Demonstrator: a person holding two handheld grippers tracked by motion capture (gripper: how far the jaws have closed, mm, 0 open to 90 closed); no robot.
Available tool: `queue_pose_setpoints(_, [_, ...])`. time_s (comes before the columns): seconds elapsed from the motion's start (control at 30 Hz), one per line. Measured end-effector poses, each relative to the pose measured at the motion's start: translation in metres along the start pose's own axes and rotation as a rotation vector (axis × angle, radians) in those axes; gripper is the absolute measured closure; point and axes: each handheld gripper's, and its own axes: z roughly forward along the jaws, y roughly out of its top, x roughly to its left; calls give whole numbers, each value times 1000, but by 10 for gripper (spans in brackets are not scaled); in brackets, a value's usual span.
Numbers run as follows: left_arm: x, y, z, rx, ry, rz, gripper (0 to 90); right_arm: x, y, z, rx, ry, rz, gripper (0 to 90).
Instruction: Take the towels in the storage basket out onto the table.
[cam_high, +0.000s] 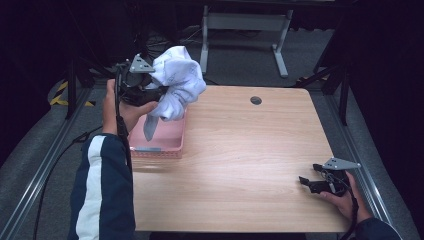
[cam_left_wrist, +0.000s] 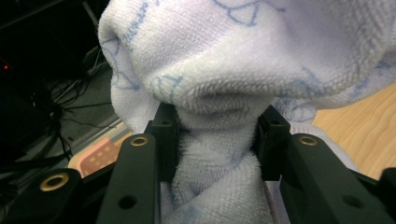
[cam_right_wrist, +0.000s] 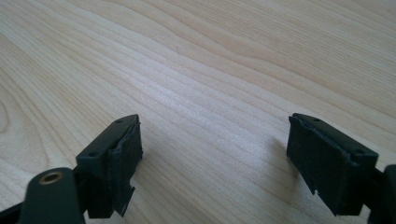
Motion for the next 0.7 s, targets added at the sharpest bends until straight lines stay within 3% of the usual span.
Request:
queue_pose_setpoints(0.07, [-7, 9, -1, -2, 1, 22, 610, 0, 0, 0, 0, 0, 0, 184])
queue_pose_setpoints(0.17, [-15, 20, 0, -28, -37, 30, 610, 0, 0, 0, 0, 0, 0, 184])
queue_pose_setpoints(0.27, [-24, 33, 0, -31, -49, 59, 610, 0, 0, 0, 0, -1, 0, 184])
queue_pose_setpoints(0.4, [-38, 46, 4, -47, -90, 98, 609, 0, 0, 0, 0, -1, 1, 184])
queue_pose_setpoints(0.43, [-42, 48, 7, -52, -109, 92, 609, 0, 0, 0, 0, -1, 0, 184])
queue_pose_setpoints(0.53, [-57, 50, 22, -46, -160, 116, 609, 0, 0, 0, 0, -1, 0, 184])
queue_pose_setpoints(0.7, [-96, 45, 66, -7, -286, 161, 608, 0, 0, 0, 0, -1, 1, 184])
